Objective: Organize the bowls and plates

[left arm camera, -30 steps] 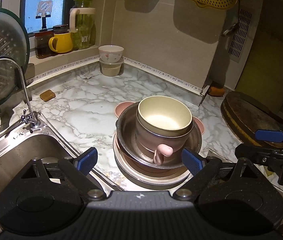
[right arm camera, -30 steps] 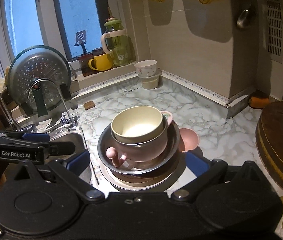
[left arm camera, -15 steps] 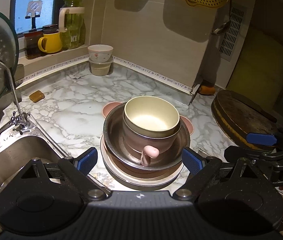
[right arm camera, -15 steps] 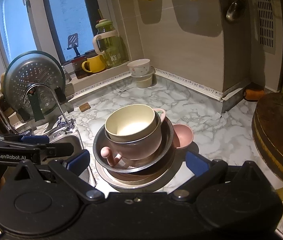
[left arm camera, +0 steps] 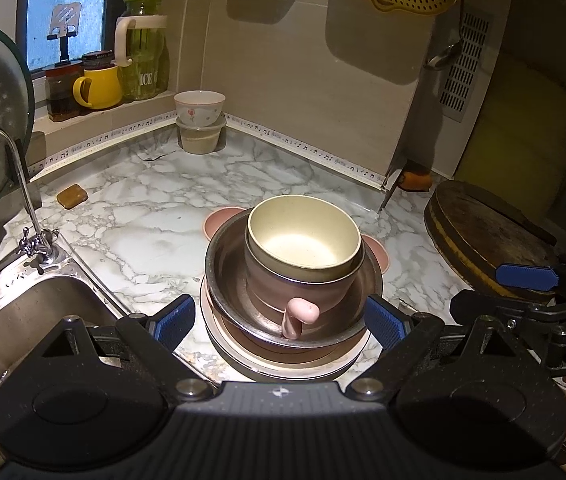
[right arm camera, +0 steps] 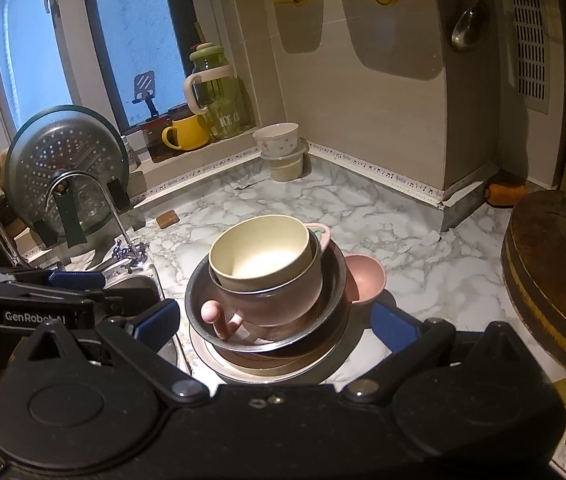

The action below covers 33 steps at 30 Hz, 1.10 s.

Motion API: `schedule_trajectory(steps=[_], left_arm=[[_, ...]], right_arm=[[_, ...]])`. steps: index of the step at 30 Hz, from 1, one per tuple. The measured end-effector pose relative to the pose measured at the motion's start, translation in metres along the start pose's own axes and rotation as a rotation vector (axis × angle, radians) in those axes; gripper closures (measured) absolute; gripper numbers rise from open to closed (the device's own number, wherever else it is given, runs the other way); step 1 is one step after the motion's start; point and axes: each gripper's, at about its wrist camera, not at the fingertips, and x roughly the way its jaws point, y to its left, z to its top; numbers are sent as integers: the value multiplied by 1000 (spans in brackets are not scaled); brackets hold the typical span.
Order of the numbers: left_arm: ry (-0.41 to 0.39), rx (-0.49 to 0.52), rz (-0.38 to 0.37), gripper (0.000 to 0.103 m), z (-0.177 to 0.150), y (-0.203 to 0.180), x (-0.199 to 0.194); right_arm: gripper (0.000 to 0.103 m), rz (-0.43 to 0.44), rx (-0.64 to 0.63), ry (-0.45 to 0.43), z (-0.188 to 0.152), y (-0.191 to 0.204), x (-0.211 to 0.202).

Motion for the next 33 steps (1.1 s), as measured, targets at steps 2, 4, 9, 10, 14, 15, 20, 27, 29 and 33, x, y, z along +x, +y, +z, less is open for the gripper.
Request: schedule_trajectory(steps=[2,4,9,10,14,15,20,27,29,33], left_arm=[[10,-8,-6,11,0,1,2],[15,-9,-11,11,0,1,3],[9,7,-14,11,1,-1,5],[8,6,-14,11,2,-1,5],[3,10,-11,11,3,-3,6],[3,13,-6,11,4,-4,6],[-14,50,31,11,4,-12,5],[-29,56,47,11,4,-15,6],[-32,63,54,11,5,-16,6],[-31,63,52,11,5,-18,6]], right_arm=[[0,-1,0,2,1,0,1],[0,-4,-2,4,1,0,2],[0,-10,4,12,1,-2,4],[0,-11,5,12,1,-2,4],[1,-11,5,14,1,-1,5],[1,-11,5,13,1,-1,5],[1,-10,11,13,2,-3,5],[0,-11,19,14,2,-5,5],[1,-9,22,14,1,-6,5],[1,-3,33,17,0,-8,5]])
